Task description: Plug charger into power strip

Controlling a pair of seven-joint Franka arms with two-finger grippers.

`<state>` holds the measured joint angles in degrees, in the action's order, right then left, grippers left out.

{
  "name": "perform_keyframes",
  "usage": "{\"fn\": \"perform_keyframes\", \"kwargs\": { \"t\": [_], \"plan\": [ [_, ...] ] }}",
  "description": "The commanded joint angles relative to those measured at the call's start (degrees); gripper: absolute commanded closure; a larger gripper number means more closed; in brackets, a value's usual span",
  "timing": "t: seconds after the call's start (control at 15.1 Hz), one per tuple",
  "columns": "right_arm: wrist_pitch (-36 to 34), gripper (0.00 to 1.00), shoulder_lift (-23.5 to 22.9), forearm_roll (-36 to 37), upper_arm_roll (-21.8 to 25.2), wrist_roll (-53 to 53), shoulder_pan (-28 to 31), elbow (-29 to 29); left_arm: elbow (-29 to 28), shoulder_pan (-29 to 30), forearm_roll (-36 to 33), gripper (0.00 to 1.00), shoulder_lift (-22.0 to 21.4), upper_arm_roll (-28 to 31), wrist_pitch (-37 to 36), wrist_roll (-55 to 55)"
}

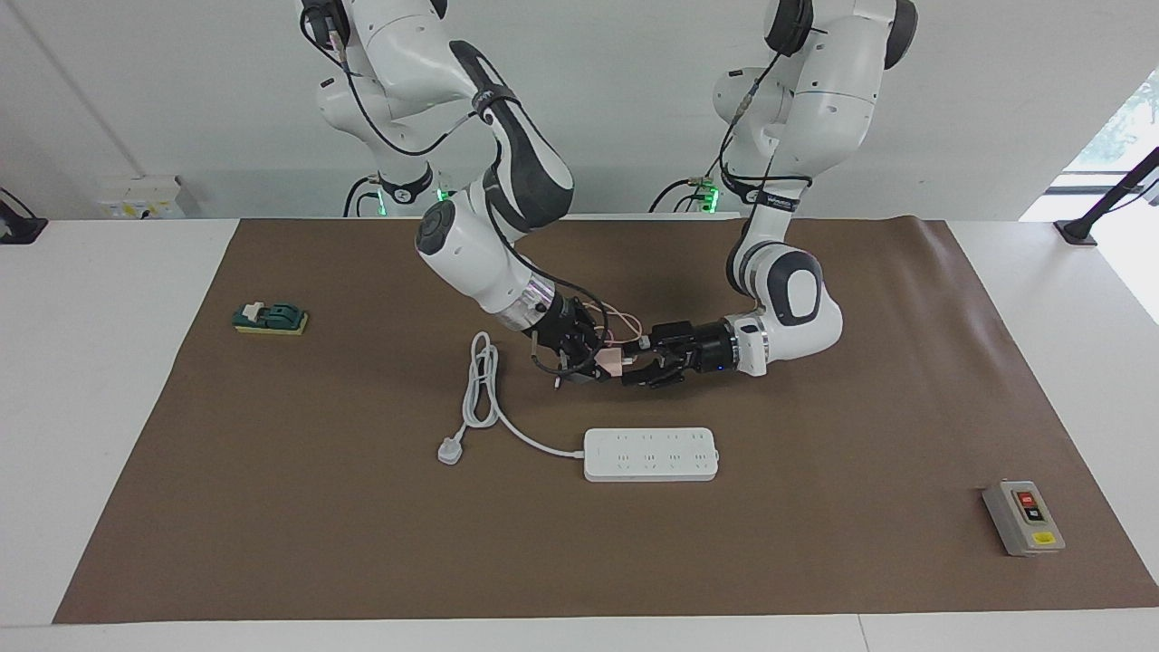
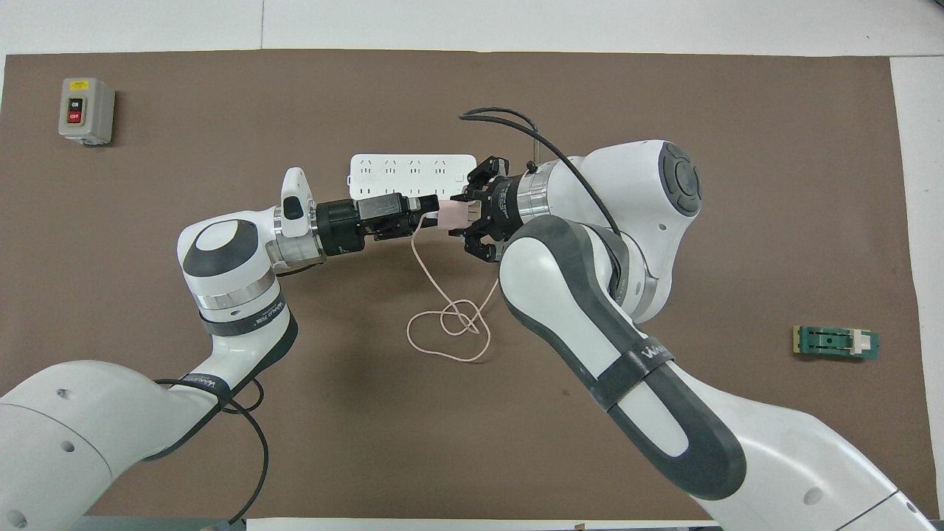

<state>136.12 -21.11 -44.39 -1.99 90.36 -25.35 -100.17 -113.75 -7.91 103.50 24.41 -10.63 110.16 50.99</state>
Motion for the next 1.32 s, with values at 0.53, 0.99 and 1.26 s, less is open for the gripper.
{"fn": "perform_keyframes", "kwargs": {
  "t": [0.53,0.99,1.26],
  "plan": [
    [1.1,0.95,-0.6,-1.4,0.1,0.9,-0.3,0.7,0.4,0.0,0.1,1.00,0.5,0.3,-1.2,2.6],
    [0.6,0.00,-0.6,-0.7,0.1,0.9,0.1,0.8,0.8,-0.2,0.1,1.00,0.2,0.3,-0.4,1.7],
    [0.1,0.00,-0.4,-0.5,0.1,0.4,0.8,0.9,0.8,-0.3,0.0,1.00,0.2,0.3,-0.3,1.7]
  ]
}}
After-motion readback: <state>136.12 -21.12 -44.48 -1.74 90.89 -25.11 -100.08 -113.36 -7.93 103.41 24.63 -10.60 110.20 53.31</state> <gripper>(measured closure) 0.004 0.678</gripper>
